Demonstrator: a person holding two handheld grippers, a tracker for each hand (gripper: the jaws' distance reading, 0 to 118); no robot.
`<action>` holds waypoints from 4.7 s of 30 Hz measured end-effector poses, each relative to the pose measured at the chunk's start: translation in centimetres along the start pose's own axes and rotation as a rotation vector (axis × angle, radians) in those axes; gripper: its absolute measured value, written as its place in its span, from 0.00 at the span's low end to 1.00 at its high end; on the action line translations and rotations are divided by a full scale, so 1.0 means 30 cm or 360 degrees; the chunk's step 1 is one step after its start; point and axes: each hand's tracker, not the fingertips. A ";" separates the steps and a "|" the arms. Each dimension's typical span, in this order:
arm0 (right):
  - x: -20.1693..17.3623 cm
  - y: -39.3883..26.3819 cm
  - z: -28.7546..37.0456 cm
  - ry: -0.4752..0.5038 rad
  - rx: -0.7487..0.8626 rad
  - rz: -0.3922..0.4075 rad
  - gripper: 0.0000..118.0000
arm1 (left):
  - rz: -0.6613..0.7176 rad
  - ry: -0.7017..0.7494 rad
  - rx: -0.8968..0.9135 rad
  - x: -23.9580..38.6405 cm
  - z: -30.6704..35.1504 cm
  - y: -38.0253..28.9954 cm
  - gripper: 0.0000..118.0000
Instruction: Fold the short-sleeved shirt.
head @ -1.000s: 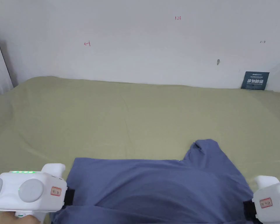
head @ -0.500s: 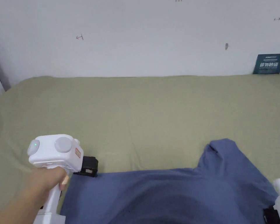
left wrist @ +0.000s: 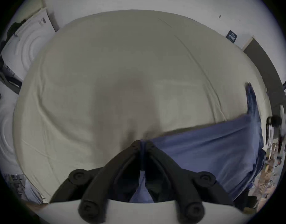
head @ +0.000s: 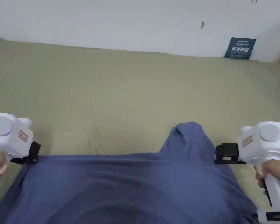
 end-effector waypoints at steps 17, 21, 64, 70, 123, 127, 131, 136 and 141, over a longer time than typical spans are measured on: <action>-0.160 0.072 0.066 -0.0002 -0.0054 0.0178 0.00 | 0.0093 -0.0092 -0.0060 -0.027 -0.002 -0.033 0.04; -0.140 0.030 0.229 0.0043 0.0060 0.0194 0.00 | 0.0053 -0.0136 0.0006 -0.032 0.103 -0.067 0.04; -0.002 -0.847 0.504 0.0169 0.0113 0.0374 0.71 | 0.0100 -0.0291 0.0172 -0.174 0.553 -0.826 0.72; -0.045 -0.858 0.508 0.0117 0.0112 0.0420 0.00 | 0.0156 -0.0295 0.0171 -0.229 0.484 -0.836 0.00; -0.009 -0.852 0.491 0.0277 0.0155 0.0356 0.00 | -0.0086 -0.1421 0.0178 0.459 0.280 -0.696 0.06; 0.006 -0.848 0.462 0.0273 0.0131 0.0336 0.00 | -0.0092 -0.1392 -0.0023 0.535 0.191 -0.704 0.73; 0.035 -0.847 0.448 0.0273 0.0124 0.0326 0.00 | 0.0026 -0.1421 0.0116 0.460 0.213 -0.731 0.80; 0.041 -0.853 0.457 0.0258 0.0123 0.0326 0.00 | 0.0276 -0.1420 0.0303 0.369 0.215 -0.715 0.01; 0.038 -0.857 0.467 0.0261 0.0134 0.0316 0.00 | 0.0281 -0.1565 0.0198 0.423 0.155 -0.746 0.01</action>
